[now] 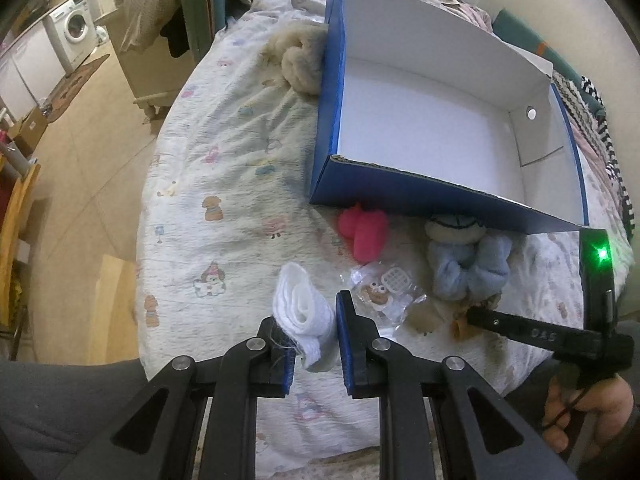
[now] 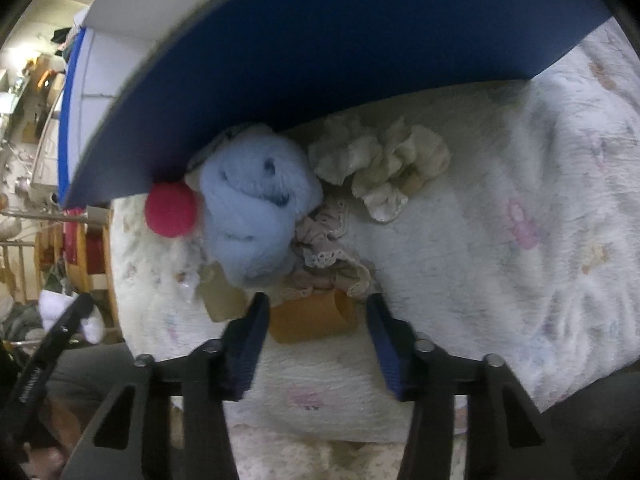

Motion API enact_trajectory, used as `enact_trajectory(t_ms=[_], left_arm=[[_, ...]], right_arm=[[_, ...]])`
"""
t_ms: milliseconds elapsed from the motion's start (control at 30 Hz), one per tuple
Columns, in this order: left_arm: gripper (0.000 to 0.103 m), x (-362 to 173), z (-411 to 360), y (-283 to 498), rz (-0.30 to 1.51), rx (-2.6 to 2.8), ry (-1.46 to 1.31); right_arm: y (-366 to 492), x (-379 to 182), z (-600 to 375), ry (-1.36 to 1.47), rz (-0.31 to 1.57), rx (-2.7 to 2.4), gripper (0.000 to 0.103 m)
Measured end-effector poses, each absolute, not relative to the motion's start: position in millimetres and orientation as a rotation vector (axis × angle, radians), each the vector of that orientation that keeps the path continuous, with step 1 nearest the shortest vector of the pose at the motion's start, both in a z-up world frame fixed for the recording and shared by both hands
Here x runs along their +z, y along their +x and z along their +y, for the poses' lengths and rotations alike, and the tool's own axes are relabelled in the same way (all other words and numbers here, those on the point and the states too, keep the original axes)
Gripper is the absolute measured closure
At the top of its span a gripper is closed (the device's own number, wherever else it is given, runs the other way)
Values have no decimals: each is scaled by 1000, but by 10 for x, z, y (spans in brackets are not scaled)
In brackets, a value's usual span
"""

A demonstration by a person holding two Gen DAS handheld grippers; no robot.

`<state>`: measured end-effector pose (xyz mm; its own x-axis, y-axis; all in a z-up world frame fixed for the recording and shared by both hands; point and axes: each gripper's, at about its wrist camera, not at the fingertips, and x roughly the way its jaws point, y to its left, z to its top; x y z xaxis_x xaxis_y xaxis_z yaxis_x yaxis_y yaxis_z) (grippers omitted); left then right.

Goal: Organize soft objects
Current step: 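Close the right tool on the orange foam cylinder while the left tool holds the sock, then carry the sock and cylinder into the box and open both tools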

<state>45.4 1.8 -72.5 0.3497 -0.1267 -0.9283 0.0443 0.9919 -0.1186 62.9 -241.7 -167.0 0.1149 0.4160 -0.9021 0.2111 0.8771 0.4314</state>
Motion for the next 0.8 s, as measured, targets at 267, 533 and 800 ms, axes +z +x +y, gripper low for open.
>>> enact_trajectory(t_ms=[267,533,800], left_arm=[[87,-759,52,461,1216,-94,-74],[87,-716,44,455,1203,-90,-71],[87,-340,-158,672,1166,-129,-44]], right_arm=[[519,-1563,-2409,521,1438,177,97],[346,-1171,-2470,607,1330,273,97],[510,-556,-2579,603,1168,349,97]])
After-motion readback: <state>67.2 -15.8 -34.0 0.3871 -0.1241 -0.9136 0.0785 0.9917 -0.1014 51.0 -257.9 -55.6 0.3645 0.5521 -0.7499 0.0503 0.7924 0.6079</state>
